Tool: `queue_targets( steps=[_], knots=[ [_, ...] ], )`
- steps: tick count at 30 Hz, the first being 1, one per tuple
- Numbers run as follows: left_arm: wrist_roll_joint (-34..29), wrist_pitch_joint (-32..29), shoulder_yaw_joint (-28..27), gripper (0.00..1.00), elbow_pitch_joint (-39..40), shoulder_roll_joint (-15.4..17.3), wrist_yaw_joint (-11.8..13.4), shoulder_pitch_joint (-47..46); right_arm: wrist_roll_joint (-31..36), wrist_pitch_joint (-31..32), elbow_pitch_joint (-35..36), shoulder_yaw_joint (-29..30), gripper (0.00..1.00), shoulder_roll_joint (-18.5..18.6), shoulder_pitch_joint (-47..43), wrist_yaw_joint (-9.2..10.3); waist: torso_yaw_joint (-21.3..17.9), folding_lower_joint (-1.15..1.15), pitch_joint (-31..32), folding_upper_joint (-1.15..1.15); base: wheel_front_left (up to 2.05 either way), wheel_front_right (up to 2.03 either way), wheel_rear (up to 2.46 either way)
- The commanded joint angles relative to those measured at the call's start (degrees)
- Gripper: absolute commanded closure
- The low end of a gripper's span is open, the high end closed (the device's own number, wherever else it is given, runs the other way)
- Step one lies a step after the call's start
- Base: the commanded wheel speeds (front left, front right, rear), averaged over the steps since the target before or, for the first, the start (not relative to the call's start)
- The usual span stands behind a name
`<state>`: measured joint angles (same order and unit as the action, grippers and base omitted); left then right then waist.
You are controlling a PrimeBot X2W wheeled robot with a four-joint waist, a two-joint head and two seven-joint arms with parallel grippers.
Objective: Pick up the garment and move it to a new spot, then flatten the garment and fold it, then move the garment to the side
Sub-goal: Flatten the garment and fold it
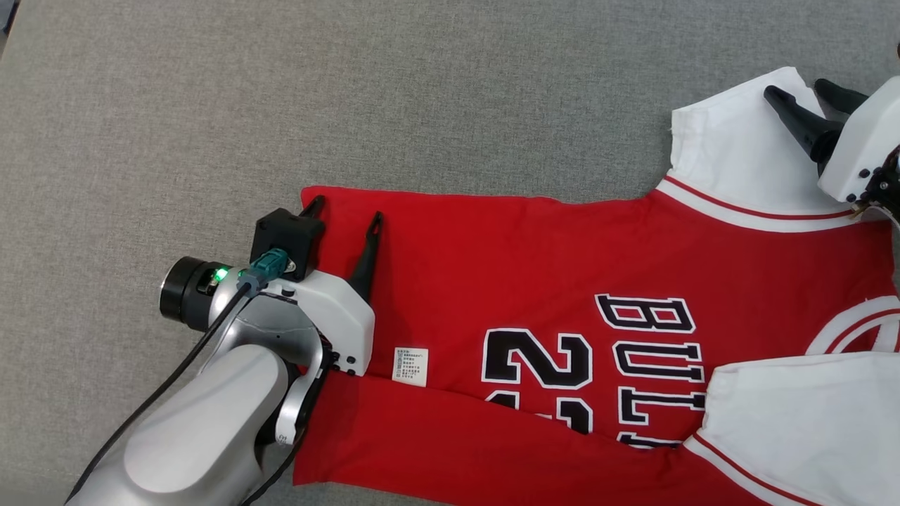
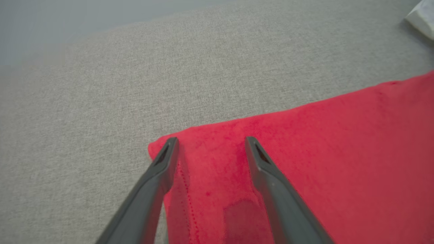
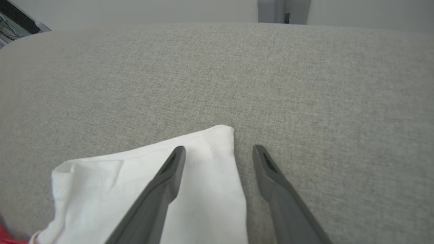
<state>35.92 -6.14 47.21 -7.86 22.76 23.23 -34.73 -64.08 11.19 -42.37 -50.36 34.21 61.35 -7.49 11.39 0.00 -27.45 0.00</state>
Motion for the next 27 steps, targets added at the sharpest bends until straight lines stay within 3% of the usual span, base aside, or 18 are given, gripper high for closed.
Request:
queue_targets(
  steps=[1, 9, 18, 19, 21, 22, 27],
  knots=[
    [0.5, -0.1, -0.2, 0.0, -0.1, -0.1, -0.3, -1.5, -0.6, 0.5, -0.9, -0.6, 0.0, 0.0, 1.0, -0.01, 0.1, 0.0, 0.0, 0.0, 0.0, 0.0, 0.0],
    [2.7, -2.1, -2.2, 0.0, -2.1, -0.4, 0.3, -3.4, -2.4, 2.9, -3.6, -4.4, 0.0, -0.7, 3.3, -0.01, -0.1, 0.0, -0.6, 0.0, 0.0, 0.0, 0.0],
    [7.3, -6.1, -3.5, 0.0, -8.2, -0.3, -3.1, -4.8, -4.5, 3.3, -3.7, -8.3, 0.02, -1.9, 4.0, -0.02, -0.5, 0.0, -1.2, 0.0, 0.0, 0.0, 0.0],
    [7.7, -6.4, -3.4, 0.06, -8.7, -0.4, -3.7, -4.8, -4.8, 3.4, -3.7, -8.7, 0.56, -1.9, 4.0, -0.02, -0.5, 0.0, -1.1, 0.0, 0.0, 0.0, 0.0],
    [8.3, -6.5, -3.2, 0.65, -9.4, -0.6, -4.8, -4.8, -5.3, 3.4, -3.8, -9.5, 1.0, -2.0, 4.1, -0.02, -0.6, 0.0, -0.9, 0.0, 0.0, 0.0, 0.0],
    [8.5, -6.3, -3.1, 1.0, -9.6, -0.6, -5.2, -4.8, -5.6, 3.2, -3.8, -9.7, 1.0, -2.0, 4.1, -0.02, -0.6, 0.0, -0.7, 0.0, 0.0, 0.0, 0.0],
    [8.3, -4.2, -3.8, 1.0, -10.1, -0.3, -5.8, -4.6, -6.1, 0.0, -3.8, -10.2, 1.0, -1.5, 4.6, -0.01, -0.5, 0.0, 0.6, 0.0, 0.0, 0.0, 0.0]
  ],
)
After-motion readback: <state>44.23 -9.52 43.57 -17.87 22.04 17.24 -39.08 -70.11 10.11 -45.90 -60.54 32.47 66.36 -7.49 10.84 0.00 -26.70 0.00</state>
